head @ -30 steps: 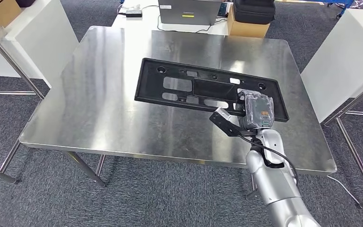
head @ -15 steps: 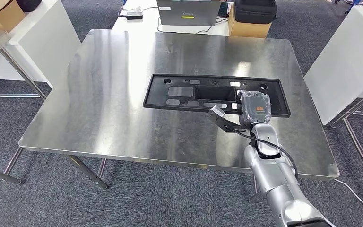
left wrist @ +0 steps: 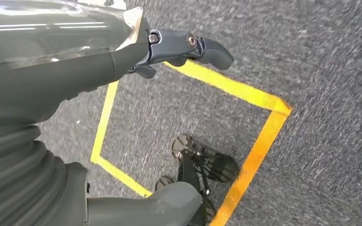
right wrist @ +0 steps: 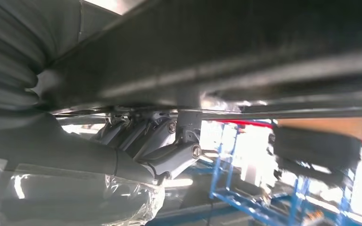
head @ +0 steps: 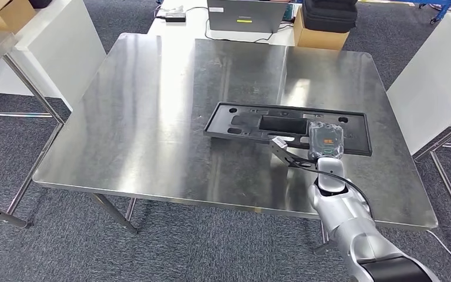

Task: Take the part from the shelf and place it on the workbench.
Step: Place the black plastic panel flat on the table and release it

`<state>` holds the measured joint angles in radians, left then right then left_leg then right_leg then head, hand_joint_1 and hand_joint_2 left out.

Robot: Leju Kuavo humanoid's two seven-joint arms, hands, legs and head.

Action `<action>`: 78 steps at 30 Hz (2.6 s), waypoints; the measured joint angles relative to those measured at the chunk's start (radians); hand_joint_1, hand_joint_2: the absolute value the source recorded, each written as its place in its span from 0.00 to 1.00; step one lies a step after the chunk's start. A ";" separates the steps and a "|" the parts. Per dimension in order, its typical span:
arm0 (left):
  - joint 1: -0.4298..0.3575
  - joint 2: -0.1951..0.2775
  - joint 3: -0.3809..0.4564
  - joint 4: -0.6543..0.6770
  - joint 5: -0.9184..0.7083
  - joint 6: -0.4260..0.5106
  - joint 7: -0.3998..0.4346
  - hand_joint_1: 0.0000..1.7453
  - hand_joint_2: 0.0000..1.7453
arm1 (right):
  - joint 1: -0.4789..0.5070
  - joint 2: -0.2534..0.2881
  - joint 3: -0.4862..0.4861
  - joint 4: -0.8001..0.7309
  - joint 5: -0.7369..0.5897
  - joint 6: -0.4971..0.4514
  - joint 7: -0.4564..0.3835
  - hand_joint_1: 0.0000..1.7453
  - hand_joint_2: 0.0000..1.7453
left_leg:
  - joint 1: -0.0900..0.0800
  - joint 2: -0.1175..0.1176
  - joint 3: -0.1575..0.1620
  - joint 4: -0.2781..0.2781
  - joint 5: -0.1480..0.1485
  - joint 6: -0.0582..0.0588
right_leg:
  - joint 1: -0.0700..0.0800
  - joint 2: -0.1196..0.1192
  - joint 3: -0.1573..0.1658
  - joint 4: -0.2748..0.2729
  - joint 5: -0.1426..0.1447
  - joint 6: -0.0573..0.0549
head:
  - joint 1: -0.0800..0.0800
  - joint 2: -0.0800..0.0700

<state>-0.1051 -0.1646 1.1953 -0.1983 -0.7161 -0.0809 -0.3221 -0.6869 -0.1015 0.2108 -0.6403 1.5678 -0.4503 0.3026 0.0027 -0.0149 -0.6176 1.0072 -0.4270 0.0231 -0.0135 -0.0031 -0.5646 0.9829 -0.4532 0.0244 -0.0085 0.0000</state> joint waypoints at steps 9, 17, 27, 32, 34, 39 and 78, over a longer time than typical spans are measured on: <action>0.000 0.001 0.000 0.000 0.003 0.002 0.041 0.00 0.00 | -0.004 -0.023 -0.025 0.116 0.002 -0.005 0.003 0.00 0.00 | -0.004 0.001 -0.001 0.000 -0.001 0.010 | -0.003 0.001 0.003 -0.008 0.004 0.014 | 0.000 0.000; 0.000 0.000 0.018 0.000 0.026 0.010 0.070 0.00 0.00 | -0.019 0.003 -0.025 0.161 0.003 0.003 -0.011 0.00 0.00 | -0.001 0.002 0.001 0.000 0.000 0.011 | -0.002 0.001 0.003 -0.008 0.005 0.014 | 0.000 0.000; 0.000 0.000 0.028 0.000 0.027 0.011 0.069 0.00 0.00 | -0.021 0.050 -0.091 0.168 -0.075 0.022 -0.185 0.00 0.00 | 0.001 0.003 0.001 0.000 0.000 0.011 | 0.001 0.001 0.004 -0.007 0.005 0.014 | 0.000 0.000; 0.000 0.000 0.036 0.000 0.029 0.013 0.069 0.00 0.00 | 0.003 0.102 -0.151 0.076 -0.245 0.063 -0.396 0.00 0.00 | 0.001 0.005 0.002 0.000 0.000 0.011 | 0.001 0.002 0.004 -0.007 0.005 0.014 | 0.000 0.000; 0.000 0.000 0.040 0.000 0.028 0.013 0.068 0.00 0.00 | 0.035 0.120 -0.157 -0.009 -0.299 0.079 -0.446 0.00 0.00 | 0.001 0.005 0.002 0.000 0.000 0.011 | 0.001 0.001 0.004 -0.007 0.004 0.014 | 0.000 0.000; 0.002 0.000 0.041 0.000 0.016 0.018 0.069 0.00 0.00 | 0.154 0.143 -0.132 -0.297 -0.372 0.055 -0.478 0.00 0.00 | 0.001 0.004 0.002 0.000 0.000 0.010 | 0.001 0.001 0.004 -0.007 0.002 0.017 | 0.000 0.000; -0.006 -0.062 0.230 0.000 0.243 0.278 -0.046 0.00 0.00 | 0.691 0.263 0.147 -0.870 -1.309 0.292 -0.906 0.00 0.00 | -0.003 0.012 0.004 -0.011 0.012 0.049 | -0.014 0.002 -0.100 0.281 -0.158 0.022 | 0.008 0.000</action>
<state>-0.1108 -0.2267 1.4254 -0.1982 -0.4730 0.1976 -0.3679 0.0046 0.1616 0.3576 -1.5105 0.2586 -0.1585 -0.6038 -0.0006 -0.0030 -0.6140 0.9966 -0.4154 0.0726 -0.0271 -0.0009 -0.6646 1.2638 -0.6114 0.0465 -0.0010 0.0000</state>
